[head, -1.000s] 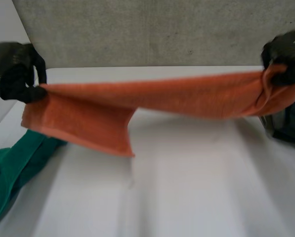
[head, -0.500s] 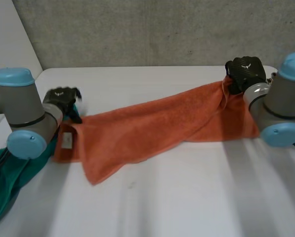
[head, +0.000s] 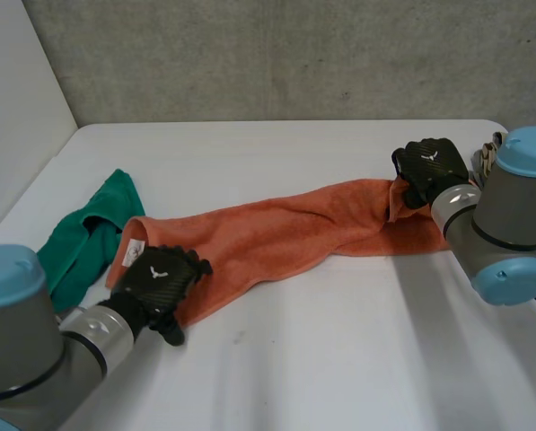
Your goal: Fold the laundry.
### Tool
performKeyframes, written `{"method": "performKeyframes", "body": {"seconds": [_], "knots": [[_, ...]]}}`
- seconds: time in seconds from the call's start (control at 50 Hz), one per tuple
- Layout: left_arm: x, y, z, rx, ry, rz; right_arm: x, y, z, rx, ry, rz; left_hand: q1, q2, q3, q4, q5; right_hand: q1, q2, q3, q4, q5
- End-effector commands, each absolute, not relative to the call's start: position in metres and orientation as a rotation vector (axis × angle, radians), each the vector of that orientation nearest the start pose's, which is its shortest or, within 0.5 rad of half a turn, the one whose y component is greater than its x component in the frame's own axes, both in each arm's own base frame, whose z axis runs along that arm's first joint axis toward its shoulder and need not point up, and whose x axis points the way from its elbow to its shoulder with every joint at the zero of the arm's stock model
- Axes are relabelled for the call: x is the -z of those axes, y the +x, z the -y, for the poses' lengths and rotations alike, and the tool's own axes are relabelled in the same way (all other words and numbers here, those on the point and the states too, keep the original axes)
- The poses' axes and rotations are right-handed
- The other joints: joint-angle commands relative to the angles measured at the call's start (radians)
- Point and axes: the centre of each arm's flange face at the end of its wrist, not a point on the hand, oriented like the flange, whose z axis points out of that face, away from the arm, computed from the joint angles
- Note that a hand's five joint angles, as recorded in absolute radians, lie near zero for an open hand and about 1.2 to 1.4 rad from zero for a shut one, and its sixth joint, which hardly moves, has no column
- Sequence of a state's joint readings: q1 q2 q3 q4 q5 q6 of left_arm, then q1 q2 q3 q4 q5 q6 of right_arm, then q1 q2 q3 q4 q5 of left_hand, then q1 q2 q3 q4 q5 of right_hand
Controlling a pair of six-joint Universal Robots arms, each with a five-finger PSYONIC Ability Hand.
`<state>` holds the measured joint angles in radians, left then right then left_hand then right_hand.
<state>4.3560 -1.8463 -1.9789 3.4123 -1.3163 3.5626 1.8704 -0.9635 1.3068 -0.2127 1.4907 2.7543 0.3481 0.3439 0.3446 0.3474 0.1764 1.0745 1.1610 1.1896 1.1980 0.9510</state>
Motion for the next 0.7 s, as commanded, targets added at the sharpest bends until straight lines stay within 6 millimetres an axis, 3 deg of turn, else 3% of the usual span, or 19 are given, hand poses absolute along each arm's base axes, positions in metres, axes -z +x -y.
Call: {"method": "performKeyframes", "body": {"seconds": [0.02,0.3,0.7], "knots": [[-0.115,-0.247,0.223,1.794,1.275,-2.419,-0.178,0.253,0.355,2.038,-0.882,-2.197,0.138,0.142,0.142,0.139,0.135,0.322,0.235,0.207,0.198,0.271],[-0.106,-0.254,0.248,1.840,1.268,-2.364,-0.168,0.249,0.351,1.999,-0.896,-2.218,0.267,0.272,0.271,0.268,0.265,0.322,0.235,0.207,0.198,0.271],[-0.108,-0.268,0.284,1.947,1.246,-2.257,-0.164,0.250,0.347,1.979,-0.906,-2.228,0.567,0.571,0.570,0.567,0.564,0.322,0.235,0.207,0.198,0.271]]}}
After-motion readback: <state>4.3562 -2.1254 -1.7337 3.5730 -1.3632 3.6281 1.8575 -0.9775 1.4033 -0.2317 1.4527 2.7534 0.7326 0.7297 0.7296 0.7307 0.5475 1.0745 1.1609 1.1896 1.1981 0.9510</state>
